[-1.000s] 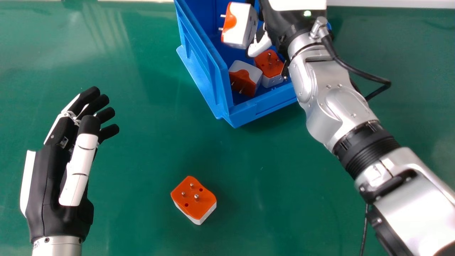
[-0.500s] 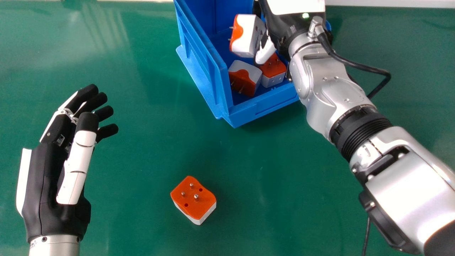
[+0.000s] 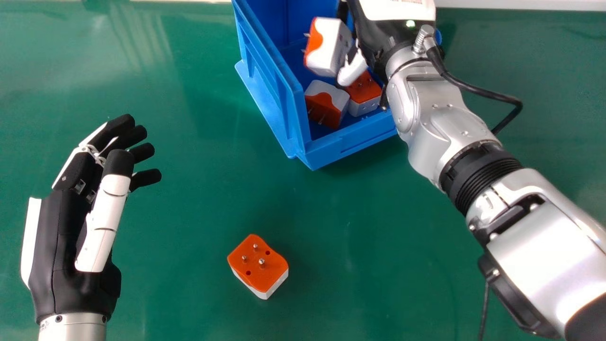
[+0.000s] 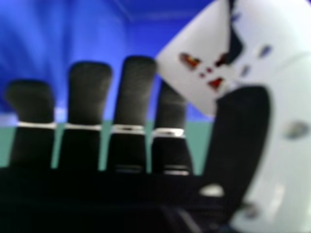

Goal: Pick all objects and put in blue box

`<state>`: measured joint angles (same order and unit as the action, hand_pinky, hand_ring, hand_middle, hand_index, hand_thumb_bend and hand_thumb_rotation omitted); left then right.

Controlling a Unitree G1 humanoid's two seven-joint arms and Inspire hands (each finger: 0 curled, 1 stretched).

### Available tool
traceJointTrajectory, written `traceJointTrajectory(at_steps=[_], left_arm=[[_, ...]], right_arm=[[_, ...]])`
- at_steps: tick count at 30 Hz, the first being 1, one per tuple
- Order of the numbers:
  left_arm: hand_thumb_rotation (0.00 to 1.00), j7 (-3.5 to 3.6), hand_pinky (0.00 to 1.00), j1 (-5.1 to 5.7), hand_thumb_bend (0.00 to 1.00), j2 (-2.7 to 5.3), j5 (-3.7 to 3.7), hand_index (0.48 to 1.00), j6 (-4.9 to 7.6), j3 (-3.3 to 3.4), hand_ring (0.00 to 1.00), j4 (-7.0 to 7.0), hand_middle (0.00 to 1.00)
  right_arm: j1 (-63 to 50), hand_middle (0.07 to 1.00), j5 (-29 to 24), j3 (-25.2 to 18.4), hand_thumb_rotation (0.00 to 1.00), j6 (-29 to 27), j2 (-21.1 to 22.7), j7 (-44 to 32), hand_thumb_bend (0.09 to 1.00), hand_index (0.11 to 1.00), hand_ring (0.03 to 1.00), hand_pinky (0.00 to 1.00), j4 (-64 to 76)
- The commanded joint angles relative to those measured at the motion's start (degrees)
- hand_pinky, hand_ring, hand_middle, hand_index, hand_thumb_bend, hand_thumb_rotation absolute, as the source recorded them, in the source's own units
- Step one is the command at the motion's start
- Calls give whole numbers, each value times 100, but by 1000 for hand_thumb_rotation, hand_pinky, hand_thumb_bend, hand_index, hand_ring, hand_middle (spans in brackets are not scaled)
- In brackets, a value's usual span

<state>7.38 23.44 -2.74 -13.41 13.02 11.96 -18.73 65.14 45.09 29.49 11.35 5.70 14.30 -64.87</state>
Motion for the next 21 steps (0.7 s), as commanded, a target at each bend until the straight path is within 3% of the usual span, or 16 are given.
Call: traceJointTrajectory(at_steps=[1, 5, 8, 17, 21], left_arm=[[660, -27, 667, 17, 773, 6, 42, 763, -3, -22, 763, -170, 787], [659, -40, 670, 26, 760, 21, 16, 765, -36, -27, 764, -207, 790], [658, -64, 670, 26, 751, 21, 48, 765, -76, -28, 764, -244, 789], [650, -145, 684, 38, 747, 29, 2, 766, -213, -31, 773, -354, 792], [647, -141, 679, 28, 743, 16, 12, 764, -230, -27, 770, -375, 790]], right_arm=[[287, 582, 12, 18, 162, 78, 37, 38, 601, 595, 424, 334, 224], [314, 743, 63, 128, 345, 170, 57, -154, 706, 708, 629, 491, 264], [312, 811, 7, 104, 413, 209, 49, -193, 740, 753, 722, 568, 294], [316, 864, 2, 142, 445, 319, 31, -225, 791, 787, 796, 616, 332], [324, 877, -45, 113, 439, 313, 19, -204, 801, 797, 817, 640, 308]])
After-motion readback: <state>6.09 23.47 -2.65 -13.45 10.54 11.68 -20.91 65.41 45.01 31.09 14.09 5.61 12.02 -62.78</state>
